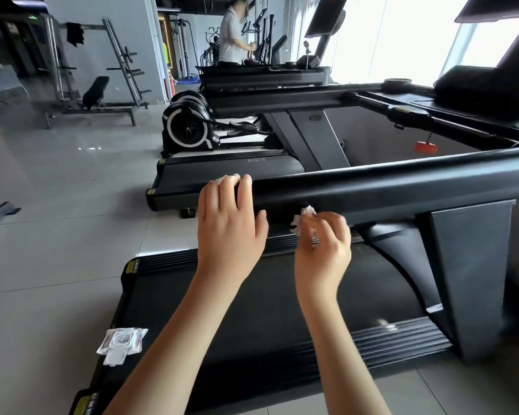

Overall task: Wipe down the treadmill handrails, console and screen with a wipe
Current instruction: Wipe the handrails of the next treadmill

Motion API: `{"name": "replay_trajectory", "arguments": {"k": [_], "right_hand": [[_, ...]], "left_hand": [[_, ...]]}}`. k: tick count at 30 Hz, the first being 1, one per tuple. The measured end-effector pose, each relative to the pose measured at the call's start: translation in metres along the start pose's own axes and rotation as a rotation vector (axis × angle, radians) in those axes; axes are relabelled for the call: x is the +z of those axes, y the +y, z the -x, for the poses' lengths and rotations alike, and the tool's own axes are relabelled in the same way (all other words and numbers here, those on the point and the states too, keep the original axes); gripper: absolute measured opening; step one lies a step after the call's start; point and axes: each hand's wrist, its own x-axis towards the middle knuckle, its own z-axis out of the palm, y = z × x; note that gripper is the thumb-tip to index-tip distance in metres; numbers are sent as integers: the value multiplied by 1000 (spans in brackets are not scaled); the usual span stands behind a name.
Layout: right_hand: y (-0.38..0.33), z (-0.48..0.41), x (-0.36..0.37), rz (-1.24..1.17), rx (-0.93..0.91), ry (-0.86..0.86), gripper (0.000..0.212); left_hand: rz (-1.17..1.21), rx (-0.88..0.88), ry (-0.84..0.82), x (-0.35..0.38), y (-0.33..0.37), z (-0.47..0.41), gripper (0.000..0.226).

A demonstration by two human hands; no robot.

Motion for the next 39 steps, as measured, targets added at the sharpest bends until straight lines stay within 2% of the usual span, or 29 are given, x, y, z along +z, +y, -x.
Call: {"name": "replay_trajectory", "arguments": {"k": [3, 7, 12, 17, 23, 28, 34, 39], "right_hand": [[12, -6, -3, 23, -27, 36, 9], [11, 0, 3, 3, 103, 165, 9], [3, 3, 7, -31, 16, 116, 8], [4, -17, 7, -48, 143, 280, 13], [-12, -16, 12, 18, -76, 102, 18], [-13, -52, 3, 16, 54, 124, 32], [-17, -43, 1, 59, -78, -21, 19], [0, -56, -2, 5, 28, 108, 30]], "left_hand": [[-34, 15, -7, 1, -1, 1, 54], [-103, 36, -13, 5, -1, 3, 62], [-124, 52, -6, 7, -3, 3, 64], [-126, 62, 11, 9, -4, 4, 64], [-125, 68, 12, 11, -4, 5, 65], [-126, 79, 14, 13, -6, 6, 65], [-117, 83, 15, 12, -7, 6, 65], [-99, 97, 37, 13, -9, 6, 61]]}}
